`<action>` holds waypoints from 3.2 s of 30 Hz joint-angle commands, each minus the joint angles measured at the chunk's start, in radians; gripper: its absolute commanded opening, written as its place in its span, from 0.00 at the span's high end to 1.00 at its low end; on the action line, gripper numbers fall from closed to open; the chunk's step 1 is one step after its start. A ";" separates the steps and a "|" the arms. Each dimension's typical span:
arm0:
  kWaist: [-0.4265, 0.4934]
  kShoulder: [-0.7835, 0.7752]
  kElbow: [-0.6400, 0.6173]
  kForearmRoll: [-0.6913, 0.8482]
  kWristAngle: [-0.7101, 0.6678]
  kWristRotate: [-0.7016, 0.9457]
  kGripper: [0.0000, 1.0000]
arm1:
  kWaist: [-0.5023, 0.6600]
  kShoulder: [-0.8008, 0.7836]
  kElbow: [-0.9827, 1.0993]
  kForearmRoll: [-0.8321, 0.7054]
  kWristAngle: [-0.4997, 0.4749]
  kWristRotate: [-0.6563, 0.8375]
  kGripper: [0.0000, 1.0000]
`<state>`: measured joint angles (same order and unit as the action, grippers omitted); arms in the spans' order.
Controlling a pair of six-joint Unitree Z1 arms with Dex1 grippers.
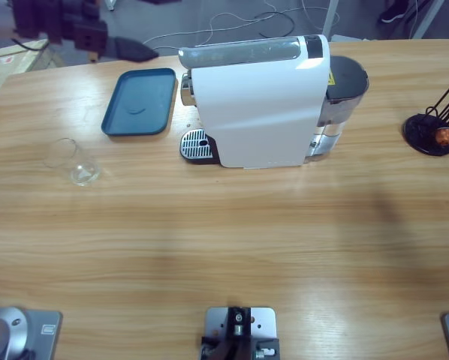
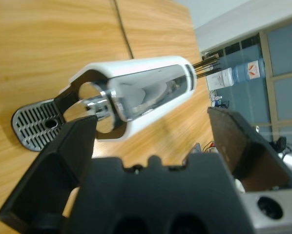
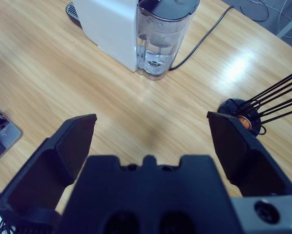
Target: Pour coffee
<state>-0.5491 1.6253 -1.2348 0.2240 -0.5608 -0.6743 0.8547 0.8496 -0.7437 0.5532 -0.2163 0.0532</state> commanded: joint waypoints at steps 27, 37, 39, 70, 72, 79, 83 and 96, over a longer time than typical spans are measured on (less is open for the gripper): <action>-0.013 0.153 0.002 -0.070 -0.034 -0.054 1.00 | 0.006 -0.026 0.023 0.008 -0.019 -0.004 0.00; -0.108 0.051 -0.217 -0.029 0.063 -0.055 1.00 | 0.006 -0.026 -0.002 0.043 -0.019 0.015 0.00; -0.125 0.044 -0.252 0.002 0.081 -0.058 1.00 | 0.006 0.000 -0.040 0.078 -0.025 0.054 0.00; -0.301 -0.507 0.523 0.002 0.584 0.823 0.01 | -0.478 0.658 0.412 -0.806 -0.264 0.570 0.20; -0.301 -0.507 0.519 0.003 0.584 0.817 0.01 | -0.520 0.700 0.438 -0.908 -0.233 0.551 0.21; -0.301 -0.471 0.475 0.003 0.595 0.791 0.01 | -0.615 0.872 0.462 -1.164 -0.143 0.453 0.22; -0.301 -0.431 0.450 0.001 0.594 0.792 0.01 | -0.620 0.858 0.476 -1.165 -0.165 0.444 0.25; -0.301 -0.432 0.451 0.003 0.593 0.791 0.01 | -0.649 0.868 0.511 -1.213 -0.156 0.416 0.36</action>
<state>-0.8413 1.1784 -0.7933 0.2295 0.0205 0.1256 0.2372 1.6732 -0.2481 -0.6180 -0.3881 0.4972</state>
